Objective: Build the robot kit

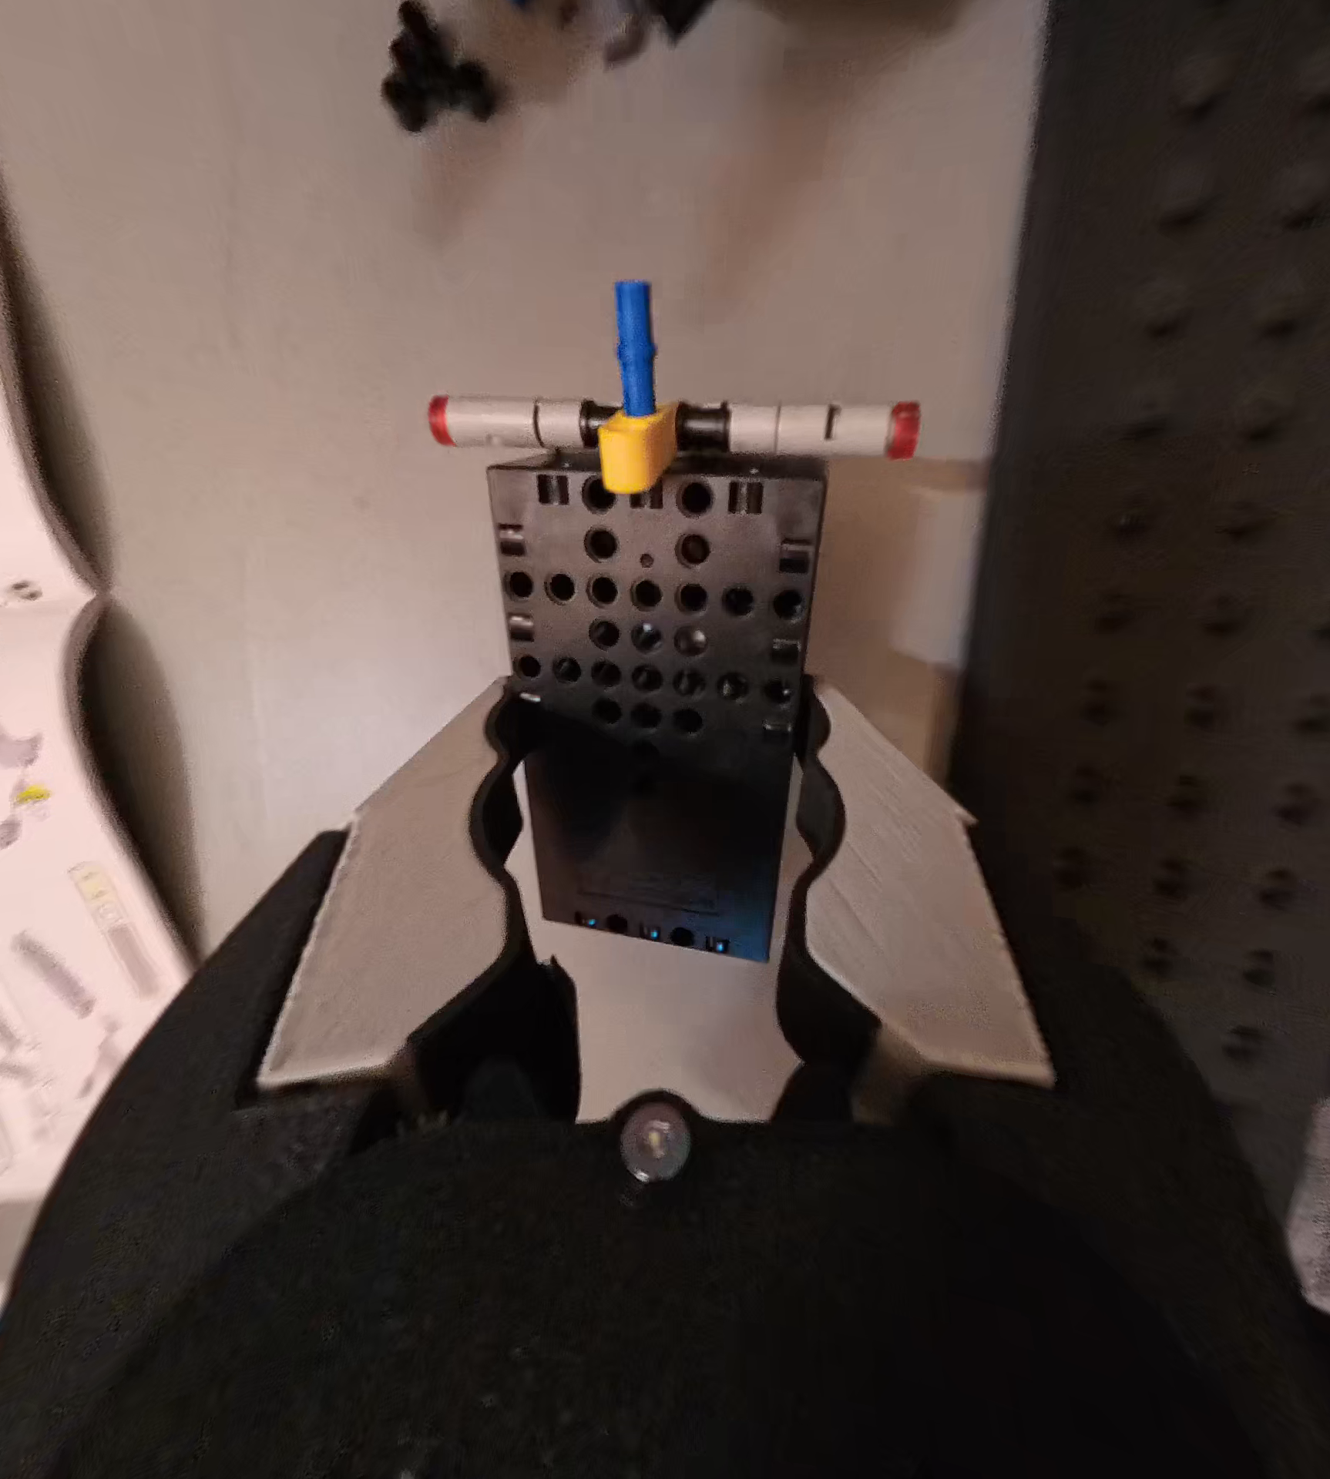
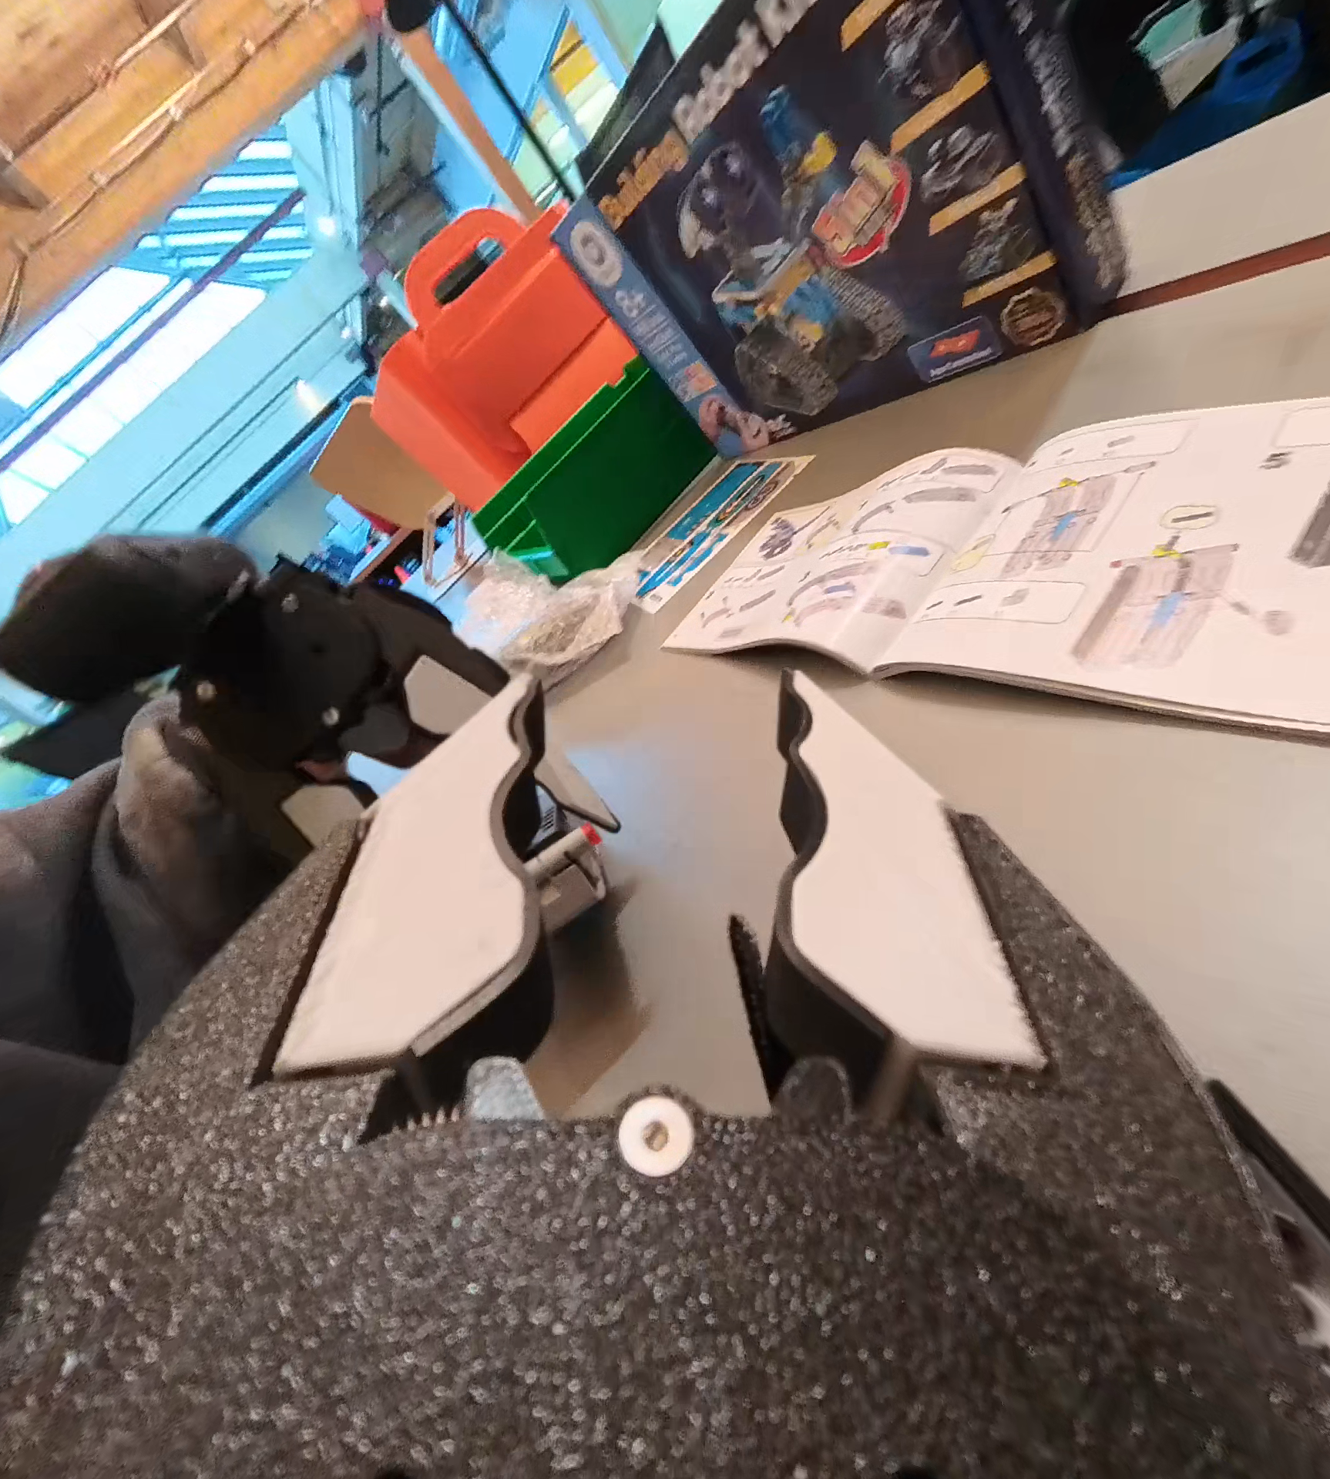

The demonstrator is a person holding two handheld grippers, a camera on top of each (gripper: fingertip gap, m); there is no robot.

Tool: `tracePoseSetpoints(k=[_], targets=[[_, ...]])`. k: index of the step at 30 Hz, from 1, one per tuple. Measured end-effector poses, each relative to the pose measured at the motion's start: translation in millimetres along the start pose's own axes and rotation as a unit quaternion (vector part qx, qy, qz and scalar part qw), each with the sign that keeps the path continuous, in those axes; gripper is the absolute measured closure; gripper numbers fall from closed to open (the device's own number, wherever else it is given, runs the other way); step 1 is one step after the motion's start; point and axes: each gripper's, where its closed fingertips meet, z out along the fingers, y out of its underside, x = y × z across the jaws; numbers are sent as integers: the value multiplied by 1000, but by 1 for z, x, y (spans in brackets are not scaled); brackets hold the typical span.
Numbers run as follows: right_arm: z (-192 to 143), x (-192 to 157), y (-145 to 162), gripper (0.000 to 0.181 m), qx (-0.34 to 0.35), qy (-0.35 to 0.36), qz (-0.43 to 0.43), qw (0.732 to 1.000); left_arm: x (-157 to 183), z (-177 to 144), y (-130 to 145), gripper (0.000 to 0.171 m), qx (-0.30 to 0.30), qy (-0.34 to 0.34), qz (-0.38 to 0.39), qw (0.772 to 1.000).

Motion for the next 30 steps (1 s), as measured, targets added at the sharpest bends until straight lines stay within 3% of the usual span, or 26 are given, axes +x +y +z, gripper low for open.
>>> tracePoseSetpoints(k=[2,5,8,10,13,15,20,21,24,26,30], targets=[[2,-8,7,125,-20,-15,-10,1000,6,-7,-14,104,52,28,-27,998],[-7,-27,-13,115,33,-37,-59,997,-6,-30,-36,104,182,49,-114,975],[-8,-44,-15,112,42,-78,-71,994,-22,-66,-59,104,363,88,-201,906],[5,-66,11,109,-27,-146,-42,988,-26,-85,-67,104,455,119,-229,852],[25,-93,52,93,-115,-191,-41,974,-40,-101,-74,104,534,135,-280,787],[37,-100,61,91,-127,-177,-78,973,-43,-111,-78,104,566,146,-286,760],[48,-89,36,100,-68,-132,-72,986,-30,-96,-85,104,546,163,-267,777],[45,-95,41,113,-89,-161,-61,981,-28,-93,-85,104,543,165,-268,778],[41,-84,51,115,-145,-127,-71,979,-27,-82,-79,102,516,166,-269,796],[38,-68,51,116,-173,-70,-90,978,-35,-74,-67,94,490,137,-275,816],[16,-32,50,116,-258,50,-137,955,-56,-75,-40,85,476,63,-294,827]])
